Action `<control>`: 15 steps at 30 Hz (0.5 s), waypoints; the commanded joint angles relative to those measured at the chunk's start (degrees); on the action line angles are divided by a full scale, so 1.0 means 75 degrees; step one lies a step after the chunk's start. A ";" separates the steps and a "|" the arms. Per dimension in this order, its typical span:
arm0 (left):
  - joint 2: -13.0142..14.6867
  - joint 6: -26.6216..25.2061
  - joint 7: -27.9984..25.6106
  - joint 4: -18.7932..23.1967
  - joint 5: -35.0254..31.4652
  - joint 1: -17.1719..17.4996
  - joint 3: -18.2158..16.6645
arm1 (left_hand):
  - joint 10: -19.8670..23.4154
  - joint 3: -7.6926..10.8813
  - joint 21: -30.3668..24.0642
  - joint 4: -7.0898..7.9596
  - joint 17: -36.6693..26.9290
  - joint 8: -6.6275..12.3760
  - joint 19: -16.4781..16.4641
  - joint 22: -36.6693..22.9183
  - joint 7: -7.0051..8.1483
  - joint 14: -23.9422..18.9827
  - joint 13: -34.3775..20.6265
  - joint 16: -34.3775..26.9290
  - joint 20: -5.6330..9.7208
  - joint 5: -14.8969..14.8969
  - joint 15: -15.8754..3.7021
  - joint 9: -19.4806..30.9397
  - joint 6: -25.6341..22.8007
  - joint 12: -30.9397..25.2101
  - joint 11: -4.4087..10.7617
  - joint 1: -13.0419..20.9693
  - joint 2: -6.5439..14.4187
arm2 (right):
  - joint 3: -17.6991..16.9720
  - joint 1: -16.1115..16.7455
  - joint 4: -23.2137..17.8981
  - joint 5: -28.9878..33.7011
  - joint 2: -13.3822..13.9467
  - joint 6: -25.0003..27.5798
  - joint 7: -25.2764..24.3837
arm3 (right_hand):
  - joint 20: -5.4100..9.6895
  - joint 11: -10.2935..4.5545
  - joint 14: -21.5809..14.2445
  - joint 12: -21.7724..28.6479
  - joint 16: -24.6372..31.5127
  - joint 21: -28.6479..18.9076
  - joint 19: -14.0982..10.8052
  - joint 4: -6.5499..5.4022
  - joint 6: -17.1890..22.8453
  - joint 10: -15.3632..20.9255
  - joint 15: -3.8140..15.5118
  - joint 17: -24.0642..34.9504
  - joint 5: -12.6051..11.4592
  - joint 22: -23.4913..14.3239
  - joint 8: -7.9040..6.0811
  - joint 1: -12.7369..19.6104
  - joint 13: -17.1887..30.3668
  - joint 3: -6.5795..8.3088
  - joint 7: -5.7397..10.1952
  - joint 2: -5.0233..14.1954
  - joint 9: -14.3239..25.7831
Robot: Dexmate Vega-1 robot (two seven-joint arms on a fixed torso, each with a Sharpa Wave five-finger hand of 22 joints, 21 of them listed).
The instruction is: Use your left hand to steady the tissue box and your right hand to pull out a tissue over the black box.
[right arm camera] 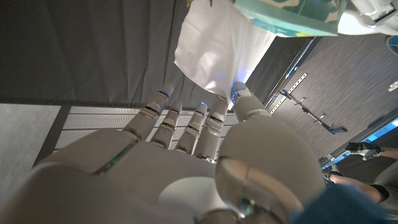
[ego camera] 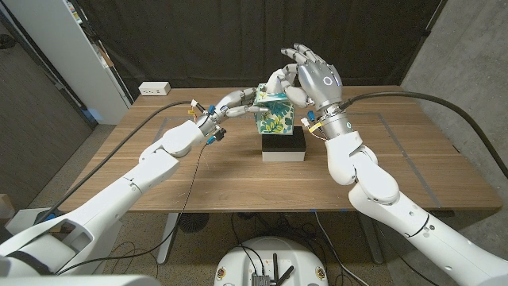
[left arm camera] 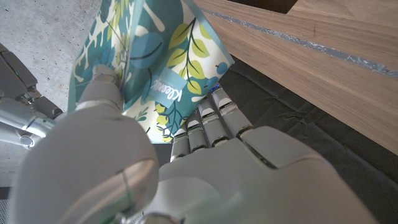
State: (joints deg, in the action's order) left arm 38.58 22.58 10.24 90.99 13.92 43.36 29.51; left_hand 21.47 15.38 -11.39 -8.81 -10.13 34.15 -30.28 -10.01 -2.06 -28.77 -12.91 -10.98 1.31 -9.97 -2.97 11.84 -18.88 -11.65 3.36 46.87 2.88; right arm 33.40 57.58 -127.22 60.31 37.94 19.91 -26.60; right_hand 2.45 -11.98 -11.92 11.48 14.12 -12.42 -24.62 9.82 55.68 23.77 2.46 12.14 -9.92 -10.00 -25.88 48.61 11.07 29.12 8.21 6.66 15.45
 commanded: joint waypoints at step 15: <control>0.0020 -0.0087 0.0043 0.0111 -0.0052 -0.0050 0.0039 | 0.0037 0.0130 -0.0008 -0.0016 -0.0016 0.0025 0.0012 -0.0024 -0.0055 -0.0009 -0.0037 0.0026 0.0036 -0.0040 -0.0679 0.0033 -0.0029 0.0007 -0.0030 -0.0091 0.0016 | -0.0055 -0.0319 0.0859 0.0074 -0.0300 -0.0822 -0.1985 | 0.0582 -0.0021 -0.0038 0.0048 0.0031 -0.0043 -0.0127 -0.0043 0.0202 0.0166 0.1362 0.0040 -0.0093 -0.0049 -0.0025 0.0254 0.0032 -0.0251 0.0236 0.0012 -0.0032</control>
State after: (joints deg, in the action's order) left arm 38.68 22.43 10.34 91.33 13.80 43.22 29.60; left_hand 21.47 15.96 -11.39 -8.89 -10.14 34.06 -30.28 -10.01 -2.16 -28.77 -12.91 -10.98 1.31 -9.92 -2.97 11.88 -18.94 -11.65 3.36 46.69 2.73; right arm 33.39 56.17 -122.91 61.65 36.52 15.84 -36.55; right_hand 2.56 -12.18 -11.91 11.48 14.12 -12.42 -25.13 9.55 55.69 24.59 2.46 12.13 -10.41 -10.28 -25.95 49.81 11.07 27.46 8.20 6.66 15.09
